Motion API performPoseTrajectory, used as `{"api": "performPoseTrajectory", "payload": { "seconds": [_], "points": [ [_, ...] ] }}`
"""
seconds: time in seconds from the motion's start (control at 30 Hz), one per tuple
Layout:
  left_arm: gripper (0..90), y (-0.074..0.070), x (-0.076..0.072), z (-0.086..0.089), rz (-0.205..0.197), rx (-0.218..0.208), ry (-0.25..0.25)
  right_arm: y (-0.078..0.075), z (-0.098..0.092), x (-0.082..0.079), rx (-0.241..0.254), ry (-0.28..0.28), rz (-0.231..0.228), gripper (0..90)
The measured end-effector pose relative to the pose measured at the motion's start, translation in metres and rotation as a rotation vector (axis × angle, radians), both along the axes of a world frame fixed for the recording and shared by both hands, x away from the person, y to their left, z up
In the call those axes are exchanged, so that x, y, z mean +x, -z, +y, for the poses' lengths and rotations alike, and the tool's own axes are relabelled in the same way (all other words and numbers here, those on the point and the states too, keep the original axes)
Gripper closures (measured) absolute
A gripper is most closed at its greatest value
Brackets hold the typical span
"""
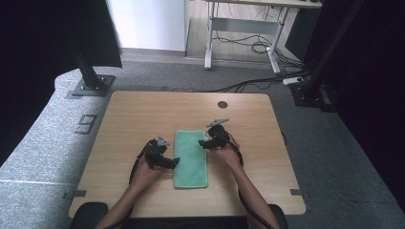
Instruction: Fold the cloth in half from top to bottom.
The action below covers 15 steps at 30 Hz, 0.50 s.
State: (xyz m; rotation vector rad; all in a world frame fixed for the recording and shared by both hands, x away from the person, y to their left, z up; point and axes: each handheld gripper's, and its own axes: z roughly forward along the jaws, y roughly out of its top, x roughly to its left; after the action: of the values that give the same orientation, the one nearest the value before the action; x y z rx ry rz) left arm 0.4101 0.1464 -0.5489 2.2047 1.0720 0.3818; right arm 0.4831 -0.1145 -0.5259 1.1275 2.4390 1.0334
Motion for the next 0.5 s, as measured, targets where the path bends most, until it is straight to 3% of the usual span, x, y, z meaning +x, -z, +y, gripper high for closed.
{"api": "performPoseTrajectory", "payload": {
  "seconds": [0.17, 0.5],
  "points": [
    [0.6, 0.000, 0.000, 0.000, 0.000, -0.002, -0.002, -0.002, 0.001, 0.014, 0.023, 0.011, 0.003, 41.1],
    [0.6, 0.000, 0.000, 0.000, 0.000, -0.001, -0.001, 0.007, 0.010, 0.034, -0.026, 0.020, 0.004, 44.9]
  ]
}}
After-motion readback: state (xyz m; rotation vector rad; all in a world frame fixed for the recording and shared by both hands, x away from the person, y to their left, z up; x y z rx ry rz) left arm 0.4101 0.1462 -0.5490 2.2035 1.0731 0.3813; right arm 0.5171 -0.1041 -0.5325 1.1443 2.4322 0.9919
